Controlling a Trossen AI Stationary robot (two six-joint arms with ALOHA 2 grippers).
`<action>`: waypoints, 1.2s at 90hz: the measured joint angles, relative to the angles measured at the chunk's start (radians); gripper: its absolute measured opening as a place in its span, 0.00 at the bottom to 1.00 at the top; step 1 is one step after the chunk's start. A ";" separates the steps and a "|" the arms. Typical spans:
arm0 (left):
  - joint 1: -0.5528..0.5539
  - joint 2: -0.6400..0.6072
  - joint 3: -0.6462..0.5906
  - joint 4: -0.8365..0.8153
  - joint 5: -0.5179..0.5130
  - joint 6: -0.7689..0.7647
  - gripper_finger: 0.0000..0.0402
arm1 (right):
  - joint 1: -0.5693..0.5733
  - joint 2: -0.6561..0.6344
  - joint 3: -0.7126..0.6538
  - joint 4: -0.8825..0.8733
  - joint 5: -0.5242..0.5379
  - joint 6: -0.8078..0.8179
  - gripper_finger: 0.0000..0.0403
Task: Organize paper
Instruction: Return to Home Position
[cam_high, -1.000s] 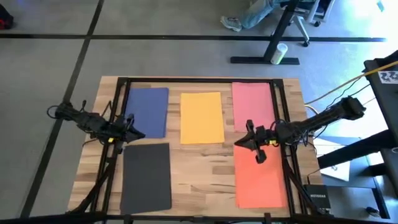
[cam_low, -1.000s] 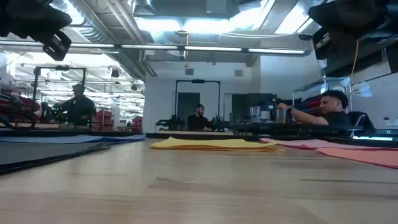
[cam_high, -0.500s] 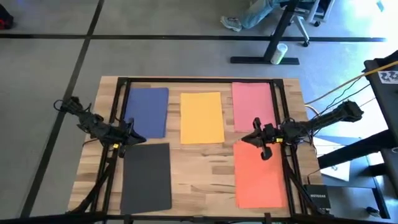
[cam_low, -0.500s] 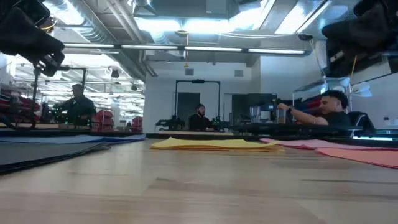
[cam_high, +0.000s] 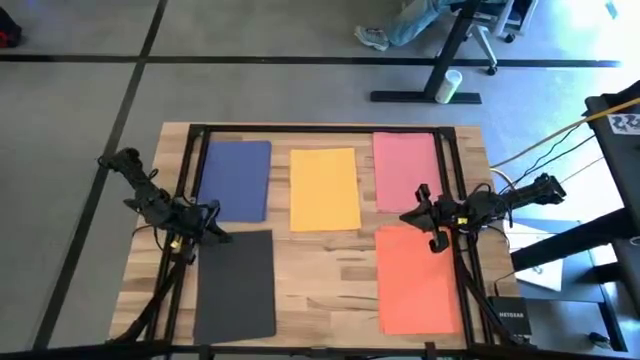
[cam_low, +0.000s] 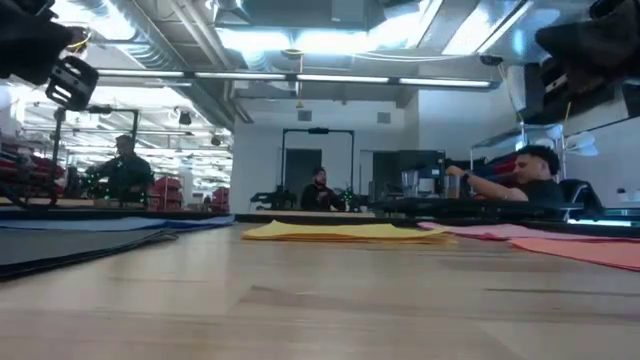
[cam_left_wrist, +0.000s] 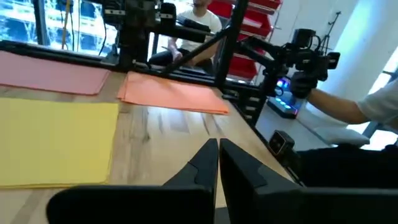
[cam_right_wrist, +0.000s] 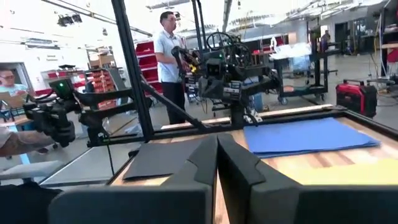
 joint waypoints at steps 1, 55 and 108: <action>0.000 0.000 0.000 0.000 0.001 0.001 0.00 | 0.000 -0.002 0.000 -0.002 0.000 -0.002 0.00; 0.420 0.000 -0.002 -0.014 0.381 0.110 0.00 | -0.001 -0.008 0.000 0.004 -0.009 -0.001 0.00; 0.863 0.000 -0.001 -0.026 0.453 0.154 0.00 | -0.001 -0.007 0.000 -0.155 0.089 0.038 0.00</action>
